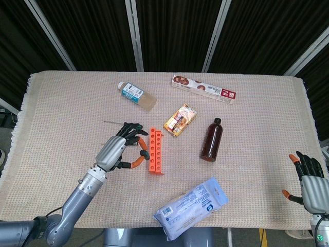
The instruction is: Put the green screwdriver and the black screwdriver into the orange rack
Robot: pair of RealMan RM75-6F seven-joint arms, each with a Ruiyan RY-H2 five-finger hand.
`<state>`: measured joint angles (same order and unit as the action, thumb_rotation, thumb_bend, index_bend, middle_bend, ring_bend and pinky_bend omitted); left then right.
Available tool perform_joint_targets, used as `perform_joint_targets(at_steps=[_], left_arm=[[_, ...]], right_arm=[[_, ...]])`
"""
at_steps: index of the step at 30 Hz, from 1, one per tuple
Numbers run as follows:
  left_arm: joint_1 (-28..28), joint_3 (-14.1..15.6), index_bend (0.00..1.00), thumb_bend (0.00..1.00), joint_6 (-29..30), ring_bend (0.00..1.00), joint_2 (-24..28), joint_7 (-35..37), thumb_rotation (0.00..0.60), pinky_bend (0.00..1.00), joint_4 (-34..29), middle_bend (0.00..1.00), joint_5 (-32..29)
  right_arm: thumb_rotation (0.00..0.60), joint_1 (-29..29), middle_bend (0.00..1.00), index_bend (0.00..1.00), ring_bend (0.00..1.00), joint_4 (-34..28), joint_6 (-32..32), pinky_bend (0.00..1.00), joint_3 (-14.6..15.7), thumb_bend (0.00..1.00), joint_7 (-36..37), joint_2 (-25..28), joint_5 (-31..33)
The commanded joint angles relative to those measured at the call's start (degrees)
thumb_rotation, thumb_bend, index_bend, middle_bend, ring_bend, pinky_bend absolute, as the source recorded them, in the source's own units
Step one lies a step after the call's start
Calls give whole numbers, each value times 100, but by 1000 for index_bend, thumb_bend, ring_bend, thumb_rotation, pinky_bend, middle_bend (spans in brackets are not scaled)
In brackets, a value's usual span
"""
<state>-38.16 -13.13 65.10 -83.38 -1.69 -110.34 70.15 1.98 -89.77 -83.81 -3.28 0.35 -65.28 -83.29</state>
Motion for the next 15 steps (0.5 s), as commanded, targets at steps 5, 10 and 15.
perform_joint_targets(at_steps=[5,10,15], left_arm=[[-59,-26,701,556,-61,39,-104,-123,600,0,113,213,-139],[-244,-45,697,555,-148,38,-431,-541,600,0,410,213,-345],[-315,-4,696,554,-132,32,-602,-858,600,0,523,210,-422]], right_arm=[[600,1,24,99,0,3,16,23,1,0,1,-5,14],[600,8,25,99,0,14,50,23,-2,0,15,-6,40],[600,-1,25,99,0,21,59,23,-4,0,19,-3,72]])
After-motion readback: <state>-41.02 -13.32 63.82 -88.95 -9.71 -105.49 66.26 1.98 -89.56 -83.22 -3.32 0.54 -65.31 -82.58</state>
